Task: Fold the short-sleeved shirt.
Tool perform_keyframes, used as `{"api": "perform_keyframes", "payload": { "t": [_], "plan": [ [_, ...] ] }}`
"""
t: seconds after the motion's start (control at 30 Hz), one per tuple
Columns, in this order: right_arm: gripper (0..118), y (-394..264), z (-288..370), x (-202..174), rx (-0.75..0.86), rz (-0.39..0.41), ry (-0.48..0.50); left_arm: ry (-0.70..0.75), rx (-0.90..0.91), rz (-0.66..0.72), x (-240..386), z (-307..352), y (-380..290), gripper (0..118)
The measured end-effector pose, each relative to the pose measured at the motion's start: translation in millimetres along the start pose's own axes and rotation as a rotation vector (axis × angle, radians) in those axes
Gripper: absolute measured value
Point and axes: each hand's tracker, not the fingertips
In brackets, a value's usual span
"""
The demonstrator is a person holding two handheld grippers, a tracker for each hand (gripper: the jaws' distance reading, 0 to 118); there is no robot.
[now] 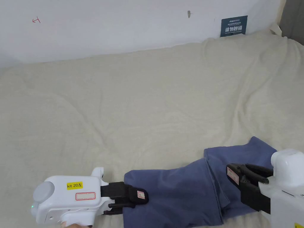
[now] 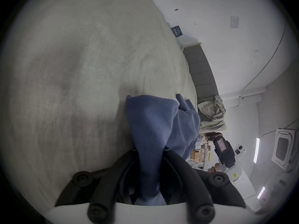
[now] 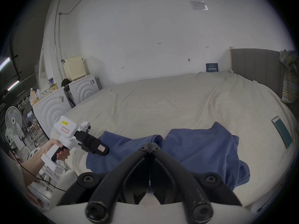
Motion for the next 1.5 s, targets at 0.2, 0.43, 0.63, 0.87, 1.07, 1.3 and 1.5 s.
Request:
{"api": "perform_keyframes", "payload": {
  "t": [0.2, 0.43, 0.63, 0.87, 1.07, 1.3, 1.5],
  "plan": [
    [0, 3.3, 18.6, -0.8, 0.083, -0.005, -0.015, 0.085, -0.021, -0.073, 11.6, 33.7, -8.2, 12],
    [0, 10.9, 37.0, -9.6, 0.208, 0.077, -0.087, 0.232, 0.064, -0.056, 0.4, 105.4, -21.6, 12],
    [0, 8.9, 36.2, -1.3, 0.223, 0.022, -0.076, 0.283, 0.17, -0.042, 16.8, 138.0, -24.3, 12],
    [0, 0.3, 41.0, 20.8, 0.207, -0.023, -0.076, 0.353, 0.16, -0.067, 85.8, 119.7, -27.3, 12],
    [0, -8.2, 51.2, 49.6, 0.22, -0.096, -0.066, 0.334, 0.098, -0.08, 158.7, 75.8, -19.2, 12],
    [0, -19.4, 66.7, 81.9, 0.23, -0.179, -0.067, 0.29, -0.058, -0.169, 224.2, -36.8, -3.2, 12],
    [0, -29.4, 80.8, 102.9, 0.231, -0.224, -0.101, 0.297, -0.186, -0.151, 238.7, -133.2, 8.8, 12]
  ]
}}
